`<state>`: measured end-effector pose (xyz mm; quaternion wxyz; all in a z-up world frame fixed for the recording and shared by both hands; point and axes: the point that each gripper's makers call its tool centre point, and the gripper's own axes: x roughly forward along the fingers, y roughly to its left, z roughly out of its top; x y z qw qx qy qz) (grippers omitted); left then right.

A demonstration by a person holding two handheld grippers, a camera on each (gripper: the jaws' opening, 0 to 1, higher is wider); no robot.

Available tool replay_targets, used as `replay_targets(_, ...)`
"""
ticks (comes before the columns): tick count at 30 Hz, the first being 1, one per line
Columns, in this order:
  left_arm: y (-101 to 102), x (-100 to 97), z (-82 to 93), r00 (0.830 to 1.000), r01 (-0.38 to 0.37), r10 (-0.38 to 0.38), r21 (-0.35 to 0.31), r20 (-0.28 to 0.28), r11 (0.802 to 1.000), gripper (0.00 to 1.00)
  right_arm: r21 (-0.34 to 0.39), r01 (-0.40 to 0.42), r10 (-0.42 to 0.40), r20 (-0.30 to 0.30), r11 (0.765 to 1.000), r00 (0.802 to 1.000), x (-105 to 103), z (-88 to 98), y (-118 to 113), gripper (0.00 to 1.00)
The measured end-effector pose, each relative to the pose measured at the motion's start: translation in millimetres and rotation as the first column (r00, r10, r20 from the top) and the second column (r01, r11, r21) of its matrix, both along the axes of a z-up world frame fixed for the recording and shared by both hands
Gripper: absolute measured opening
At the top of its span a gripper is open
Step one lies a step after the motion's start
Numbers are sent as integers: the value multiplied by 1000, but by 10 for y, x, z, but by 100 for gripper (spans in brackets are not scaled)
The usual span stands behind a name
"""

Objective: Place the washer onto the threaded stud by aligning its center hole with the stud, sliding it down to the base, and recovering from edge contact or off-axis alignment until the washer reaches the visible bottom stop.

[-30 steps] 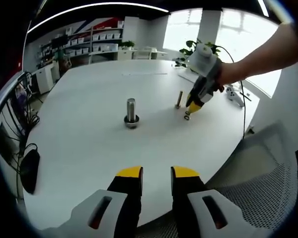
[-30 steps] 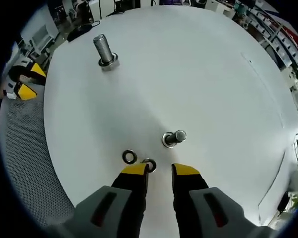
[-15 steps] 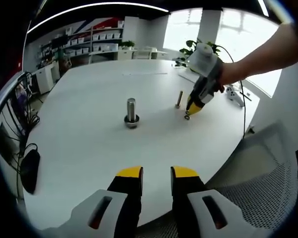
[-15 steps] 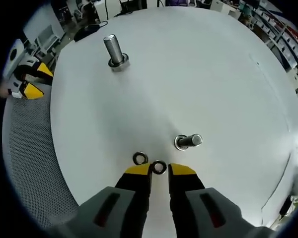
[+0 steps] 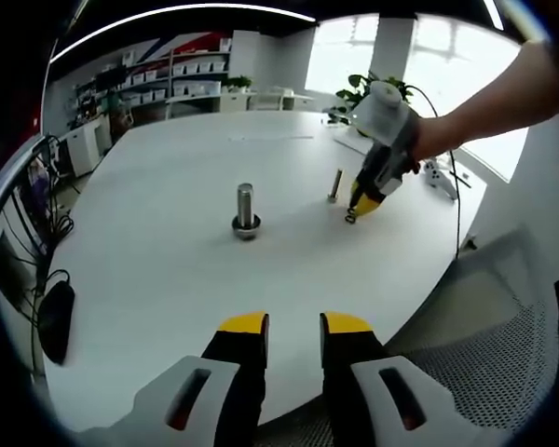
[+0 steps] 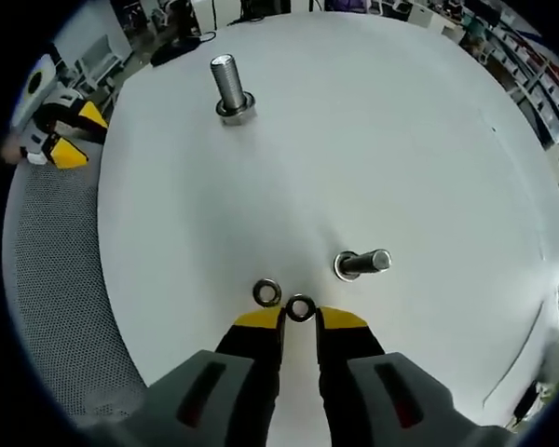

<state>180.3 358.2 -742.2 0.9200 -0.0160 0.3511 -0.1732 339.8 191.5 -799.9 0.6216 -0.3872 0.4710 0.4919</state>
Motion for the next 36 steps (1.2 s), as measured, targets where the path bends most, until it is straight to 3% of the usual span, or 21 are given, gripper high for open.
replay_targets(17, 0, -2, -1, 1000, 0, 0, 1, -2, 1000, 19, -42, -50, 49, -27, 998, 998, 2, -5, 18, 17)
replay_targets(27, -1, -2, -5, 1000, 1, -1, 1, -2, 1000, 19, -126, -104, 99, -46, 987, 994, 1, -20, 36, 17)
replay_targets(36, 7, -2, -4, 1000, -1, 1, 4, -2, 1000, 19, -129, -118, 114, -37, 985, 993, -3, -14, 25, 16)
